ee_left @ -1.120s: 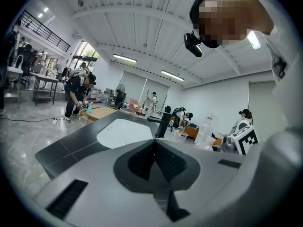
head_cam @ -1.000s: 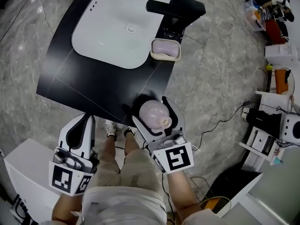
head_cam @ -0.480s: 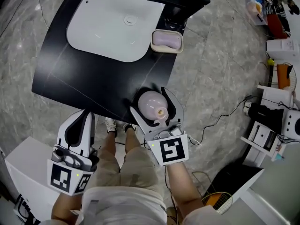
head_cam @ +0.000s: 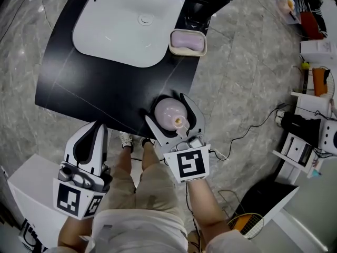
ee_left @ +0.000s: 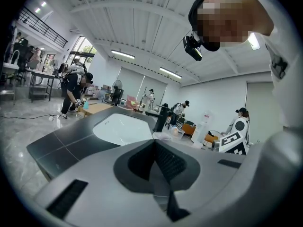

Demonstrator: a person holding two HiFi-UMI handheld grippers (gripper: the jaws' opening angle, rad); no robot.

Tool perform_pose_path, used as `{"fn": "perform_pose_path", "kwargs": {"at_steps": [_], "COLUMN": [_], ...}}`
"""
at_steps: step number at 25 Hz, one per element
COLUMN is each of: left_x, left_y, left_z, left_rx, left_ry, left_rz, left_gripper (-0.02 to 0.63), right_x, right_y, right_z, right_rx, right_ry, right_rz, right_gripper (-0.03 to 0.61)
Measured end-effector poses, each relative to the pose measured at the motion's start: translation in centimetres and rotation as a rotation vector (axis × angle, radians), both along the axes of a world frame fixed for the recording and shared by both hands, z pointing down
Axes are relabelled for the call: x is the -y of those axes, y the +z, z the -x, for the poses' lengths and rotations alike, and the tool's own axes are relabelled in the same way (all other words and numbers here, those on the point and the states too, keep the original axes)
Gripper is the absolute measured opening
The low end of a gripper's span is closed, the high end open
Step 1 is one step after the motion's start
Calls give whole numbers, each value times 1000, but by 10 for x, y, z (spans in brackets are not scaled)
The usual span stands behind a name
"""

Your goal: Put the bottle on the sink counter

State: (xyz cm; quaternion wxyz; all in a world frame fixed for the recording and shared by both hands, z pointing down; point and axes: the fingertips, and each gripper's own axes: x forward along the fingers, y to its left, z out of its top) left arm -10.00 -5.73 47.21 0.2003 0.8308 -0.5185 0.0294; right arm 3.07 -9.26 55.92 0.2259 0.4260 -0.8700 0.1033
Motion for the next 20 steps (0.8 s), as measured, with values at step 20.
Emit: {"fn": "perform_pose_path", "kwargs": {"at_steps": [20], "left_x": [1], "left_y": [6], "left_z": [3], "left_rx": [-5], "left_ry": [23], "left_rz": [11], "left_gripper": [14], "right_x": [-16], "right_y": [20], "right_z": [-1], "right_rx": [-18], "right_ry": [42], "right_rz": [51], "right_gripper": [416]}}
